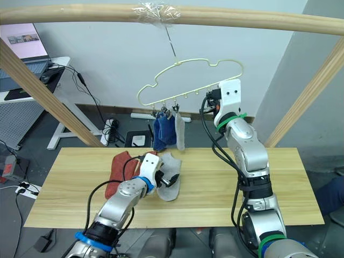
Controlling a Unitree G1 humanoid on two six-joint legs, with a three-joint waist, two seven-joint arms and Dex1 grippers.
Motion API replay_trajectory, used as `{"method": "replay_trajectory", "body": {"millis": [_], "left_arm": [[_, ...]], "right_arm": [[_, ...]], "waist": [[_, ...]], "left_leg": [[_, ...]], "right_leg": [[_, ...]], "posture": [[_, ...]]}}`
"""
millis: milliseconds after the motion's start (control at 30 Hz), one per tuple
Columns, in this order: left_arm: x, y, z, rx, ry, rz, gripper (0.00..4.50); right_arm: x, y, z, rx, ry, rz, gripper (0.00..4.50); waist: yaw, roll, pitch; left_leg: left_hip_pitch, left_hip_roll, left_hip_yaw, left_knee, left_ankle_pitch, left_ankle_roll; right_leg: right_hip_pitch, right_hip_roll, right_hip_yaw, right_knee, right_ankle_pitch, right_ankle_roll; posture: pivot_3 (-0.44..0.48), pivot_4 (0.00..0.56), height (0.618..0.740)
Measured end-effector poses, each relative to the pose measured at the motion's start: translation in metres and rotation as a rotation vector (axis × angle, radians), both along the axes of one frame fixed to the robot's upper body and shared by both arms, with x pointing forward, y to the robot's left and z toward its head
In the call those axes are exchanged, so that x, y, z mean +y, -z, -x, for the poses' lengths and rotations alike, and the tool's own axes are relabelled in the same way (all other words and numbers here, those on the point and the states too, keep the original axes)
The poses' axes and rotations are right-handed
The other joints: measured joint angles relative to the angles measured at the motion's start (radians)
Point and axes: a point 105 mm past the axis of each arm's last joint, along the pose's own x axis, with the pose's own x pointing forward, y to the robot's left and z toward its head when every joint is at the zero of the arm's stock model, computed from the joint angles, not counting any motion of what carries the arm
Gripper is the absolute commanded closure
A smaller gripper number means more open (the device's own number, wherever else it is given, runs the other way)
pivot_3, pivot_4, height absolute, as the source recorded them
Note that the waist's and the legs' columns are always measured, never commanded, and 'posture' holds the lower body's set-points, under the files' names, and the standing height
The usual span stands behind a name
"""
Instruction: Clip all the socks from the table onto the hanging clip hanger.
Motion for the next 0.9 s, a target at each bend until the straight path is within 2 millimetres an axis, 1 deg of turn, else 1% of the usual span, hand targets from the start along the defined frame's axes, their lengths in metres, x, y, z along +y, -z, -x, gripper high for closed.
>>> {"method": "replay_trajectory", "body": {"millis": [67,167,367,400,500,633,733,800,900], "left_arm": [[-0.002,0.0,-0.002,-0.004,0.015,-0.025,0.1],[-0.003,0.002,-0.001,0.025,0.037,-0.025,0.62],[-0.007,0.005,0.002,0.064,0.041,0.027,2.38],[-0.007,0.005,0.002,0.066,0.038,0.03,2.58],[-0.007,0.005,0.001,0.07,0.045,0.035,3.37],[-0.015,0.005,0.003,0.069,0.065,0.091,4.47],[-0.024,0.007,0.01,0.067,0.079,0.154,4.47],[-0.029,0.004,0.013,0.048,0.098,0.192,4.47],[-0.036,-0.014,0.01,-0.021,0.126,0.258,4.47]], "right_arm": [[0.0,0.001,0.0,0.006,0.001,0.001,4.5],[0.0,0.001,0.0,0.011,0.001,0.002,4.5],[-0.001,0.001,0.0,0.011,0.003,0.0,4.5],[-0.001,0.0,0.0,0.01,0.003,0.0,4.5],[-0.001,-0.002,-0.002,0.007,0.003,0.004,4.5],[0.001,-0.001,-0.005,0.019,-0.002,0.007,4.5],[0.002,-0.003,-0.007,0.02,-0.006,0.008,4.5],[0.002,-0.004,-0.007,0.017,-0.008,0.008,4.5],[0.003,-0.003,-0.007,0.023,-0.014,0.006,4.5]], "waist": [[0.001,0.0,0.0],[0.001,0.0,0.0],[0.001,0.0,-0.001],[0.001,0.0,-0.001],[0.001,0.0,-0.001],[0.002,0.0,-0.001],[0.002,0.0,-0.001],[0.001,0.0,-0.001],[0.001,0.0,-0.001]], "left_leg": [[0.0,0.0,0.0,0.0,0.0,0.0],[0.001,0.0,0.0,0.001,0.0,0.0],[0.001,0.0,0.0,0.001,0.0,0.0],[0.001,0.0,0.0,0.001,0.0,0.0],[0.001,0.0,0.0,0.001,0.0,0.0],[0.001,0.0,0.001,0.001,0.0,0.0],[0.0,0.001,0.001,0.001,0.0,0.0],[0.0,0.001,0.0,0.001,0.0,0.0],[0.0,0.001,0.0,0.001,0.0,0.0]], "right_leg": [[0.0,0.0,0.0,0.0,0.0,0.0],[0.001,-0.001,0.001,0.0,0.0,0.001],[0.001,-0.001,0.001,0.0,0.001,0.001],[0.001,-0.001,0.001,0.0,0.001,0.001],[0.001,-0.001,0.001,0.001,0.001,0.001],[0.001,-0.001,0.001,0.0,0.001,0.001],[0.001,-0.002,0.001,0.0,0.002,0.0],[0.001,-0.002,0.001,0.0,0.002,0.0],[0.0,-0.002,0.001,0.0,0.002,0.0]], "posture": [[0.116,0.23,0.74],[0.119,0.223,0.74],[0.131,0.213,0.74],[0.132,0.215,0.74],[0.133,0.21,0.74],[0.133,0.222,0.74],[0.132,0.224,0.74],[0.129,0.224,0.74],[0.125,0.225,0.74]]}}
